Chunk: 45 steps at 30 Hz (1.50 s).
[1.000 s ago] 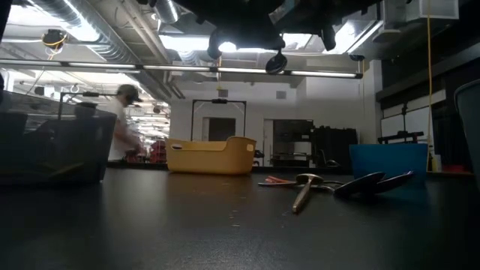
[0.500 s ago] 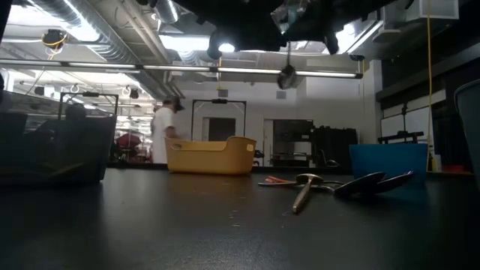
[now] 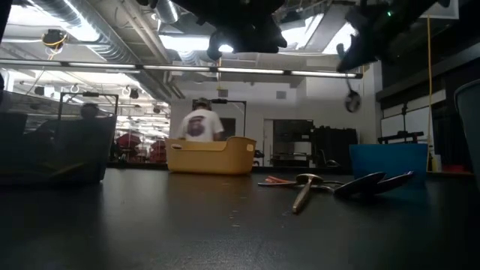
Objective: Sort silverware by color (type)
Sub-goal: Put the light blue spoon into the blue bin
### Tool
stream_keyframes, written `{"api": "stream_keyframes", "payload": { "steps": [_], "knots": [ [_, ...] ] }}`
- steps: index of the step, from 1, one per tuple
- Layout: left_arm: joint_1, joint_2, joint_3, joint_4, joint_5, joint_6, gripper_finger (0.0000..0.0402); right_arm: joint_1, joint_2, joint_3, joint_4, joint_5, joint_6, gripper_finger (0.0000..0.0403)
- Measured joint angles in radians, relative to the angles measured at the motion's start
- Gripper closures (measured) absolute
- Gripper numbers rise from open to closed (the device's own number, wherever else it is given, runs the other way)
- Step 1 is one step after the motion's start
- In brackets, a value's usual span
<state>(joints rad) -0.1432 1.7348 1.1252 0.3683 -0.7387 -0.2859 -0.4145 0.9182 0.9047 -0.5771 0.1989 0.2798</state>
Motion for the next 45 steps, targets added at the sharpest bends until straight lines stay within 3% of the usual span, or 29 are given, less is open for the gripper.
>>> {"api": "stream_keyframes", "payload": {
  "steps": [7,12,23,45],
  "knots": [
    [0.0,0.0,0.0,-0.02,0.0,0.0,0.0317,-0.166,0.003,-0.003,-0.157,-0.074,0.036,0.0403],
    [0.0,0.0,0.0,-0.021,0.001,-0.001,0.0317,-0.215,0.008,-0.085,-0.115,-0.164,0.111,0.0403],
    [0.0,0.0,0.0,-0.021,0.001,-0.001,0.0317,-0.292,0.009,-0.291,-0.051,-0.236,0.167,0.0403],
    [0.0,0.0,0.0,-0.02,0.001,-0.002,0.0317,-0.306,0.009,-0.371,-0.044,-0.153,0.169,0.0393]
  ]
}}
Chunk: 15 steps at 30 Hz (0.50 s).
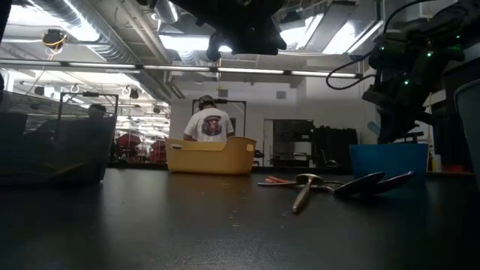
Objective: Sort silverware by color (type)
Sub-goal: Put the light blue spoon into the blue bin
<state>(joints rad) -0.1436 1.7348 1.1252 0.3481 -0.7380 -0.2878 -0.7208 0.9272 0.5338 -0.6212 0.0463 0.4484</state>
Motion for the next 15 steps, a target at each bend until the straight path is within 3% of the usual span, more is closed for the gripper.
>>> {"api": "stream_keyframes", "payload": {
  "steps": [15],
  "knots": [
    [0.0,0.0,0.0,0.0,0.0,0.0,0.0317,0.0,0.0,0.0,0.0,0.007,0.0,0.034]
  ]
}}
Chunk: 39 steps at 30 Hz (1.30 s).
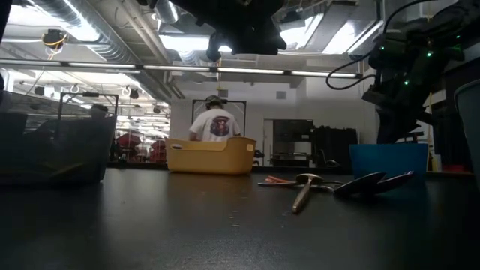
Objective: Sort silverware by color (type)
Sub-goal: Put the light blue spoon into the blue bin, then put the gold spoon into the black bin
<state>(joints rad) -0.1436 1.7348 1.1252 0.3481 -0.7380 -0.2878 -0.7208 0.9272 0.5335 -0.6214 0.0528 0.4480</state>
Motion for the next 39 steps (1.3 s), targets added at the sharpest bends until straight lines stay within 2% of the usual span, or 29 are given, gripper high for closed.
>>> {"api": "stream_keyframes", "payload": {
  "steps": [9,20,26,39],
  "knots": [
    [-0.002,0.0,0.0,-0.012,0.006,0.0,0.0317,0.0,0.0,0.0,0.0,0.0,0.0,0.0336],
    [-0.002,0.021,0.0,-0.023,0.206,-0.005,0.0317,0.0,0.0,0.0,0.0,0.0,0.0,0.0336],
    [-0.024,0.073,0.001,-0.025,0.298,-0.129,0.0317,0.0,0.0,0.0,0.0,0.0,0.0,0.0336],
    [-0.127,0.225,0.001,-0.026,0.307,-0.311,0.0317,0.0,0.0,0.0,0.0,0.0,0.0,0.0336]
  ]
}}
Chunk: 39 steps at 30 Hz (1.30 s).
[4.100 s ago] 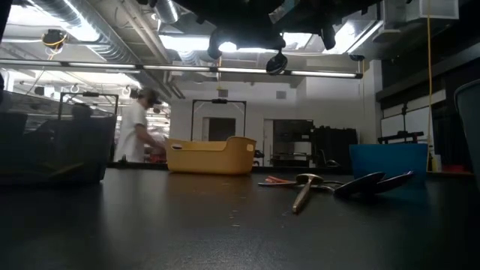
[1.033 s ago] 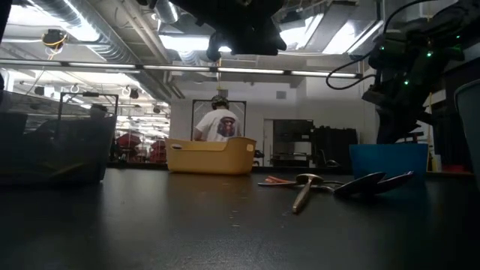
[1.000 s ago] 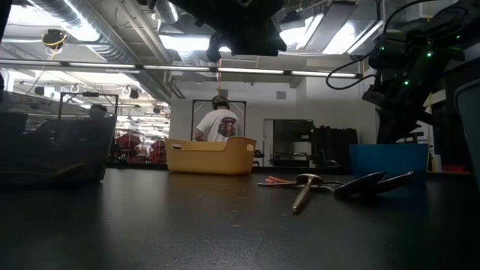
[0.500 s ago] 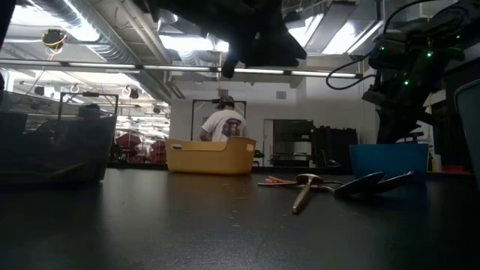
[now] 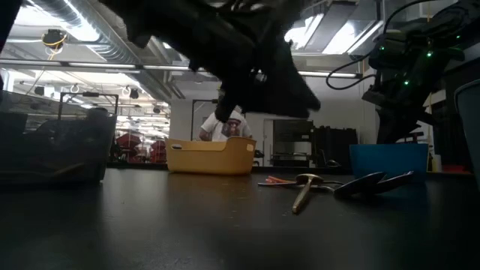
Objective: Sort silverware by color (type)
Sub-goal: Put the gold spoon into the black bin
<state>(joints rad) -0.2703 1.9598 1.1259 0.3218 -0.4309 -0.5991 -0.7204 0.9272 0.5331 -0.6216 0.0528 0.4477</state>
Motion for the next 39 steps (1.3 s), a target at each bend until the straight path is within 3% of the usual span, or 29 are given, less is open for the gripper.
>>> {"api": "stream_keyframes", "payload": {
  "steps": [17,31,39],
  "knots": [
    [0.0,0.146,-0.001,0.01,0.098,-0.231,0.0317,0.0,0.0,0.0,0.0,0.0,0.0,0.0336],
    [0.063,0.147,-0.001,0.003,0.27,-0.24,0.0317,0.0,0.0,0.0,0.0,0.0,0.0,0.0336],
    [0.09,0.146,0.0,0.003,0.295,-0.265,0.0317,0.0,0.0,0.0,0.0,0.0,0.0,0.0336]
  ]
}}
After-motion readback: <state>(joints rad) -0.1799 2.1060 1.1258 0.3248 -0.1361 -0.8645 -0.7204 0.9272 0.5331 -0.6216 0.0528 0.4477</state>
